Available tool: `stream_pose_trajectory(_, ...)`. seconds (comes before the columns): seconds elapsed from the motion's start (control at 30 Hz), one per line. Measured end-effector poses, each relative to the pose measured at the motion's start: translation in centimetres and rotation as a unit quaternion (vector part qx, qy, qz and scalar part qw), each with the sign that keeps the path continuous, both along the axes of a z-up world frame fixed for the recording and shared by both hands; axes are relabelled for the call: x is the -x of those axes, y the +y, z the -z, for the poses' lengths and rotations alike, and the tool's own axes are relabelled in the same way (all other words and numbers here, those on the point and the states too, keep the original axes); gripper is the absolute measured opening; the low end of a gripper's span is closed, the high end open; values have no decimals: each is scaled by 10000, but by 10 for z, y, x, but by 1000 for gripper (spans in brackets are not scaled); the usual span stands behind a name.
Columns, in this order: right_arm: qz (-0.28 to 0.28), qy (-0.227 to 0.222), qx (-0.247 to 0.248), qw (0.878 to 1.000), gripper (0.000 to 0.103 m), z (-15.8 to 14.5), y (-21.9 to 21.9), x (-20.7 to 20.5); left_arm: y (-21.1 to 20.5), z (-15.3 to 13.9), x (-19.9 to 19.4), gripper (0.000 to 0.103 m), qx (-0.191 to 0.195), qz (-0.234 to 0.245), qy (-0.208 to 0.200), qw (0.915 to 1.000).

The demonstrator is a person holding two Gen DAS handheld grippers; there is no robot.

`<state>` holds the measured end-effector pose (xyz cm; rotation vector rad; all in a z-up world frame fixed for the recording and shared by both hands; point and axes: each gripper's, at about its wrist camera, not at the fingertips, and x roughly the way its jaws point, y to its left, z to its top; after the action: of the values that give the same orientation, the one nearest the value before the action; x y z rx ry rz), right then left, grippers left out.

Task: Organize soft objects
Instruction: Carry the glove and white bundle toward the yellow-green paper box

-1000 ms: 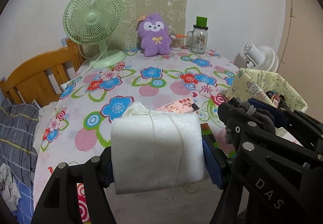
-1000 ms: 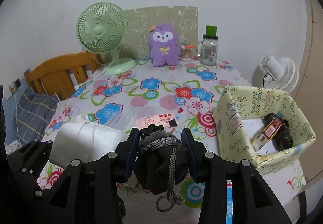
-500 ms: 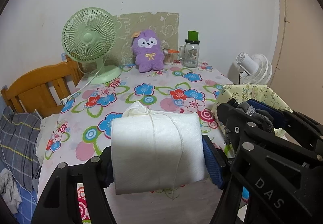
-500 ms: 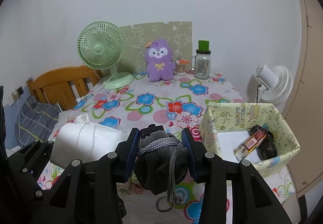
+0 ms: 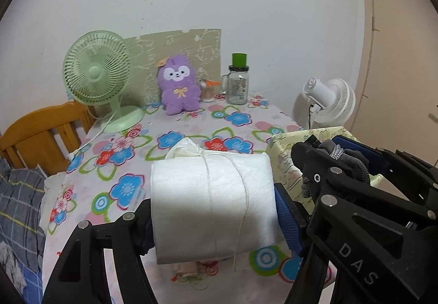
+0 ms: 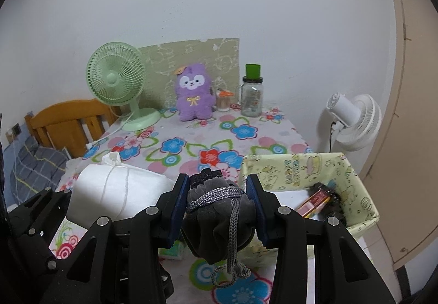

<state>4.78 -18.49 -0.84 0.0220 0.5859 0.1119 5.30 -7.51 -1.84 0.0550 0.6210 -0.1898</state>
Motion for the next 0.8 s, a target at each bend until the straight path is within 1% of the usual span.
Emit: stream_pose_trajectory(0.8, 417, -72, -75, 9991, 46, 1, -69, -28, -72, -2, -33, 75, -157, 366, -81, 9992)
